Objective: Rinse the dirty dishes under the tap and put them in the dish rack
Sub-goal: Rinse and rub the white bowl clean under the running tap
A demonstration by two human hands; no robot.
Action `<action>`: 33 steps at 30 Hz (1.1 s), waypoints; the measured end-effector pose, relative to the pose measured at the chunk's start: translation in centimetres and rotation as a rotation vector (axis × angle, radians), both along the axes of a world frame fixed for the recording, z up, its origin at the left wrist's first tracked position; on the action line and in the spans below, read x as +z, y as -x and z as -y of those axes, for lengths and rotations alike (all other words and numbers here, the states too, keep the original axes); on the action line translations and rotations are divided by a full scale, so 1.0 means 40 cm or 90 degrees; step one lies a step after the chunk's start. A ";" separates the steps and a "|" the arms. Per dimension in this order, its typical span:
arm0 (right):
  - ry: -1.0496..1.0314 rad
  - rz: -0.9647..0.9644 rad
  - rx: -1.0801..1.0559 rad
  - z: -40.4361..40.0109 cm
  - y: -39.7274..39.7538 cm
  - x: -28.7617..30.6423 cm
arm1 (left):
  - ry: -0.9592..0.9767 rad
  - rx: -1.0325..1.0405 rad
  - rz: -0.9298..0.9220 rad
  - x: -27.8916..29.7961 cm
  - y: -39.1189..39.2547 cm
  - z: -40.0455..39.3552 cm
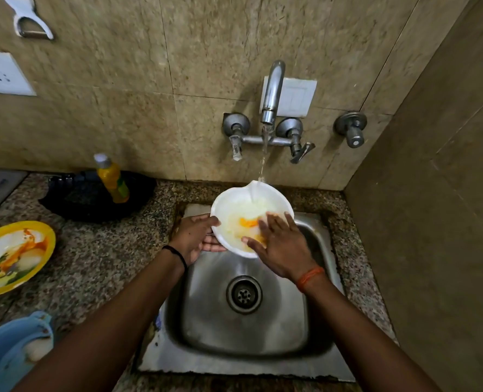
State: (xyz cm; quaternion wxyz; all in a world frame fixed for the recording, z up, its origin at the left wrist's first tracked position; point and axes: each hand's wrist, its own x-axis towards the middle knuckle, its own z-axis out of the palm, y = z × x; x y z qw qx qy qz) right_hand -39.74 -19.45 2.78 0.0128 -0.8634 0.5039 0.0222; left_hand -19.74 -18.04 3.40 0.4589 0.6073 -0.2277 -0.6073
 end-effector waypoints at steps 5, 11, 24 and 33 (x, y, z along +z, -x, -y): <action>-0.107 0.060 0.107 -0.067 -0.020 0.003 | -0.018 0.028 -0.014 -0.023 0.006 -0.014; -0.083 0.023 0.068 -0.069 -0.026 -0.005 | -0.025 0.033 -0.025 -0.042 0.029 -0.020; -0.035 0.020 0.013 -0.035 -0.027 -0.013 | -0.021 0.078 -0.077 -0.056 0.029 -0.004; -0.189 0.101 0.047 -0.042 -0.053 -0.003 | -0.044 0.079 -0.053 -0.056 0.037 -0.009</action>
